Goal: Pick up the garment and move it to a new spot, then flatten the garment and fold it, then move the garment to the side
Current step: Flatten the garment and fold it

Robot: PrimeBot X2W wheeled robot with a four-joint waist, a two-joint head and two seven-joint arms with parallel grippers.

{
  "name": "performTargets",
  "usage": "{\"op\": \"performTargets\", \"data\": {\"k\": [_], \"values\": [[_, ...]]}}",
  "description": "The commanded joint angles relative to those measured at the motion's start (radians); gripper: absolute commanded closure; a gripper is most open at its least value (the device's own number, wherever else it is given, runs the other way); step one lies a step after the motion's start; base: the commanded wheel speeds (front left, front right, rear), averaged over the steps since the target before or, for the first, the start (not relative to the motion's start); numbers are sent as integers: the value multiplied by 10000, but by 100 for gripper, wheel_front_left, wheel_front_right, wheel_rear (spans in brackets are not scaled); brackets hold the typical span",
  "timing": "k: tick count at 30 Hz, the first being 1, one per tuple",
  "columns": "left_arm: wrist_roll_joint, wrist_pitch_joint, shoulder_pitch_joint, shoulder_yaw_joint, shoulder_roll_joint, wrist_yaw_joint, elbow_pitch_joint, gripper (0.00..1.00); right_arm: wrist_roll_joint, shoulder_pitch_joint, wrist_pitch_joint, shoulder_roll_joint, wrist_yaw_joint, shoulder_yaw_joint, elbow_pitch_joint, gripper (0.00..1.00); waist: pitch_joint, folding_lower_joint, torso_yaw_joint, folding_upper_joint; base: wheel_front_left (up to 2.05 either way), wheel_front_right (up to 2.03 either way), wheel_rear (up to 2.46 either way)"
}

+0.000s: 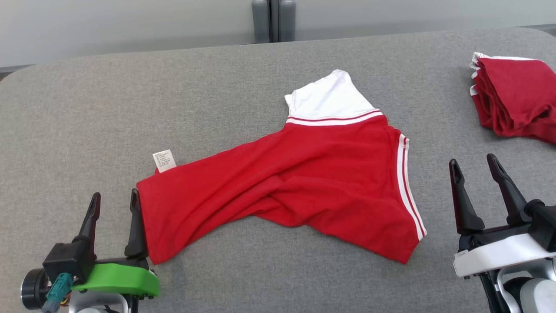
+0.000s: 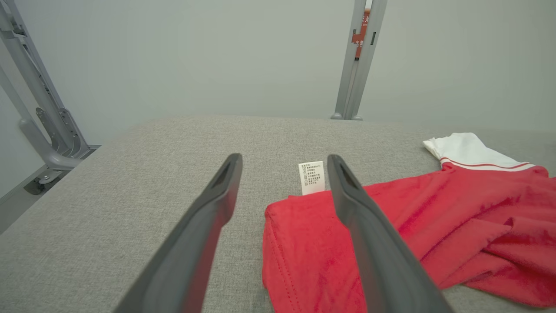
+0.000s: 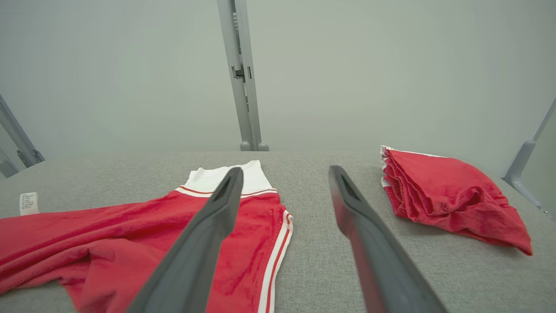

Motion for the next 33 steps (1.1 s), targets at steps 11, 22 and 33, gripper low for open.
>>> {"op": "performTargets", "data": {"k": [11, 22, 33], "values": [[-802, 2403, -2036, -167, 643, -799, 1862, 0, 82, -327, -77, -39, -13, 177, -99, 0, 572, 0, -41, 0, 0, 0, 0], [-1408, 3033, -3323, -229, 770, -1496, 4527, 13, 178, -552, -293, -16, -13, 176, 195, 0, 1010, 0, -480, 0, 0, 0, 0], [-1533, 2715, -3833, -483, 686, -1786, 5692, 100, 256, -850, -398, -111, -14, 170, 428, 0, 1259, 0, -488, 0, 0, 0, 0]]}}
